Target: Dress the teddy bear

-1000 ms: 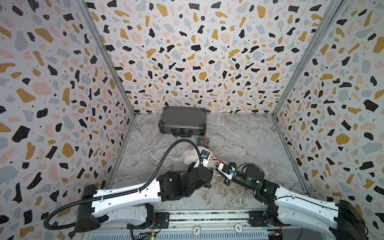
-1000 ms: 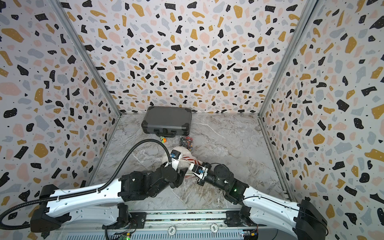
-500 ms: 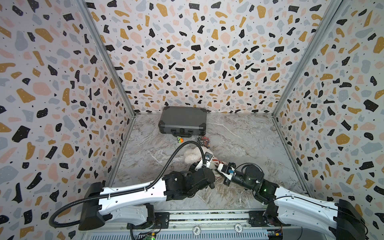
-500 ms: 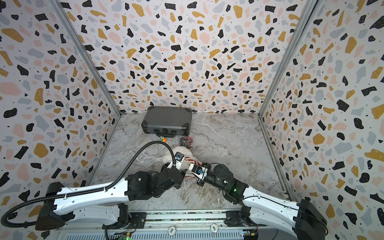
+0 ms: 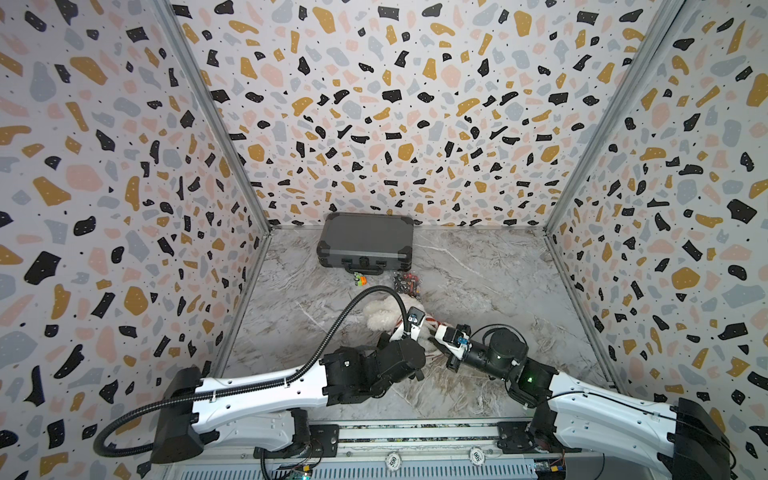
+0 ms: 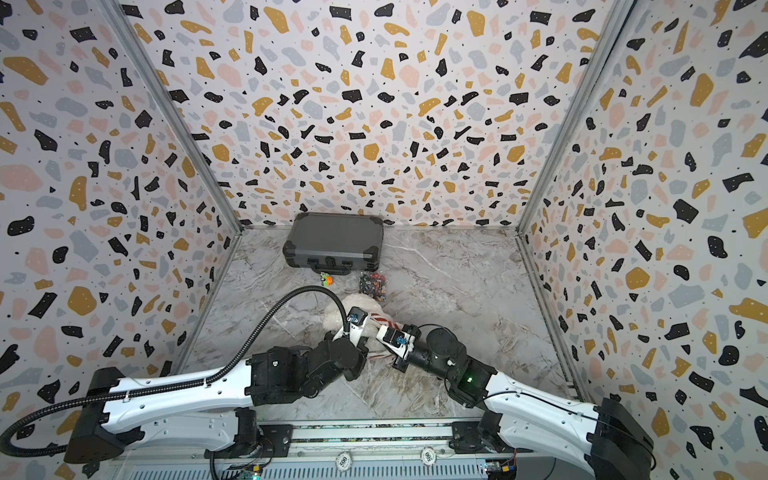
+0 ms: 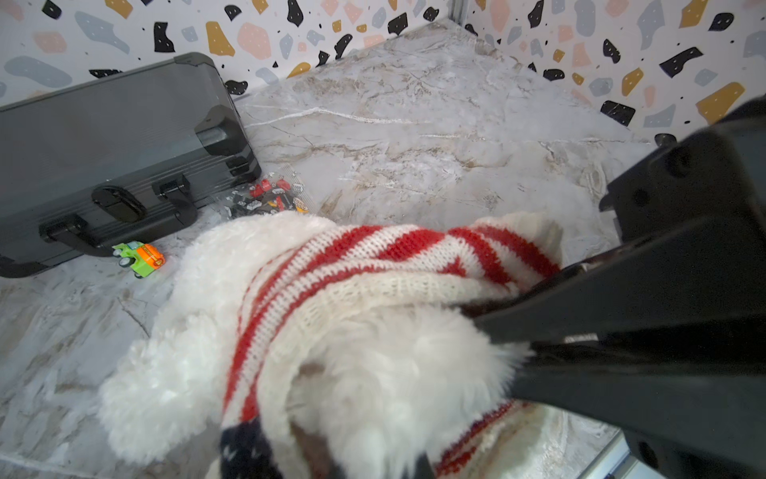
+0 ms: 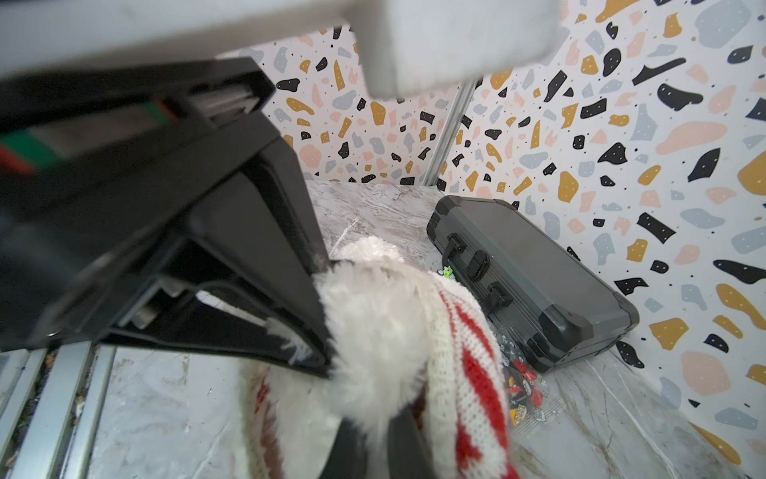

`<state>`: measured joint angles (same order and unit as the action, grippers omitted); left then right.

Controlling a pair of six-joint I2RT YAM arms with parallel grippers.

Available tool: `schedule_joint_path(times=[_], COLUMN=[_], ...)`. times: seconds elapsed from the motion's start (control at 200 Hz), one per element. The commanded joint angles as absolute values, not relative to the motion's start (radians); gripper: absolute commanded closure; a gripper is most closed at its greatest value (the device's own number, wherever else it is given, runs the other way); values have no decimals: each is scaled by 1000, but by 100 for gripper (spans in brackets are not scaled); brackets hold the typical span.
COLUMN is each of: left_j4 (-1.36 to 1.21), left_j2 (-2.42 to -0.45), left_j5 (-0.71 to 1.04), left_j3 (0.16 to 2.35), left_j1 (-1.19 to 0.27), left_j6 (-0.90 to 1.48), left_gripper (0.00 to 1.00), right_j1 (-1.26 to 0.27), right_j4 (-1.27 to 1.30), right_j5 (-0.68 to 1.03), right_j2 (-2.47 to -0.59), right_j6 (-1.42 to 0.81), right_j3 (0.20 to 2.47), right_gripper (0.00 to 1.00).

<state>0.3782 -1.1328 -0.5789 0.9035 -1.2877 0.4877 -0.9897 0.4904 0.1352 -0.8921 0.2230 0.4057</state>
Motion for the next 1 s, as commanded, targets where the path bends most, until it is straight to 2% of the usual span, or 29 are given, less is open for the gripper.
schedule_joint_path(times=[0.0,0.05,0.155,0.32,0.456,0.596,0.751,0.996], left_j4=[363,317,223,72,-22,-74,-115,-139], left_j2=[-1082,-1048,-959,-772,-644,-575,-549,-580], left_j5=[-619,-608,-581,-488,-418,-368,-339,-318], left_j3=[837,806,730,597,531,499,483,485], left_j1=[-1238,-1225,-1195,-1125,-1102,-1101,-1101,-1101], left_j6=[496,492,477,487,499,506,520,526], left_gripper=[100,100,100,100,100,100,100,100], right_j1=[-1002,-1000,-998,-956,-874,-848,-854,-906], right_j4=[502,461,367,261,246,341,444,479], right_j5=[174,153,84,5,116,246,386,432], right_j2=[-811,-774,-673,-529,-502,-538,-620,-663], right_j6=[151,115,14,-155,-275,-328,-324,-289], right_j3=[477,475,470,431,377,341,355,371], right_gripper=[75,65,51,37,43,53,52,52])
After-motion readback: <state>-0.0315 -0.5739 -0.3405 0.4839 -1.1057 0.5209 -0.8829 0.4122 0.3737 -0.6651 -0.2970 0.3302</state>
